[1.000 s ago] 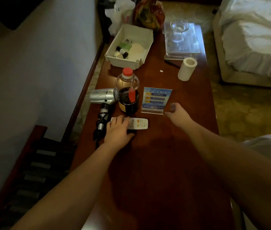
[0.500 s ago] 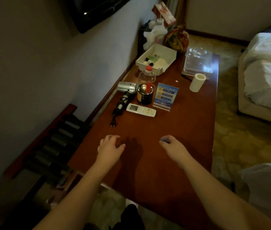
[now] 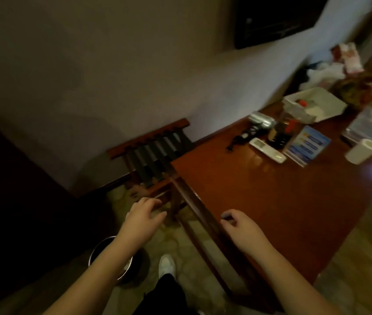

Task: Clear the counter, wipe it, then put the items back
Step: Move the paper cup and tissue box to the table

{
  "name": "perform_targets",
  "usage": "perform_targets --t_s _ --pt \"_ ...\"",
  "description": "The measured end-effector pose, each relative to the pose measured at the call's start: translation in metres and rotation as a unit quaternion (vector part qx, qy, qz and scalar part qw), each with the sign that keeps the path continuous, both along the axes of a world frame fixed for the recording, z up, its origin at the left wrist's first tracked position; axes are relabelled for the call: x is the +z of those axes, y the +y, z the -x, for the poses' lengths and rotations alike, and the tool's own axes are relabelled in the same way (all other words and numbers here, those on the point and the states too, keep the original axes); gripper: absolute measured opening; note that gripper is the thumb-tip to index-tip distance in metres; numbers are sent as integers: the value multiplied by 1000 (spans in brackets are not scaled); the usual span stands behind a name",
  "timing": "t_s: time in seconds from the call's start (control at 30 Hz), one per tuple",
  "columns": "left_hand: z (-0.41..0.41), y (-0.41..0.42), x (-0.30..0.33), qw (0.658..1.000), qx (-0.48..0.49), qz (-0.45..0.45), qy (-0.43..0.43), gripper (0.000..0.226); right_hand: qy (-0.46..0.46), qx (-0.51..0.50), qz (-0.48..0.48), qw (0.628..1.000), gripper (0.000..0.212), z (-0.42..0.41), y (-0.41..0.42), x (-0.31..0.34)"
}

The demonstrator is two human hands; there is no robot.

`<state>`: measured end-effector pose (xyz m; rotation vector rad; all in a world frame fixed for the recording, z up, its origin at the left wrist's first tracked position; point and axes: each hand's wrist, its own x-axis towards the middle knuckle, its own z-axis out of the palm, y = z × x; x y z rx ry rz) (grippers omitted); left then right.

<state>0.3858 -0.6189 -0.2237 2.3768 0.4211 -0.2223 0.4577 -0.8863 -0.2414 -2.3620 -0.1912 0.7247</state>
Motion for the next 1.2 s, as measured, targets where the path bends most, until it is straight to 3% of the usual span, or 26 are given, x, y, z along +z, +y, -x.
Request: perform_targets --t_s 0.2,0.5,0.93,1.2 --pt "93 71 22 989 144 -22 -38 43 -56 142 -7 988 19 25 100 28" --pt "228 173 28 943 315 -74 -74 43 -108 301 -54 946 14 89 264 42" --pt "390 366 69 917 377 -77 -106 40 -169 424 -124 881 12 208 498 83" --pt "433 502 151 892 390 -179 -143 37 -280 472 -170 819 24 242 635 172"
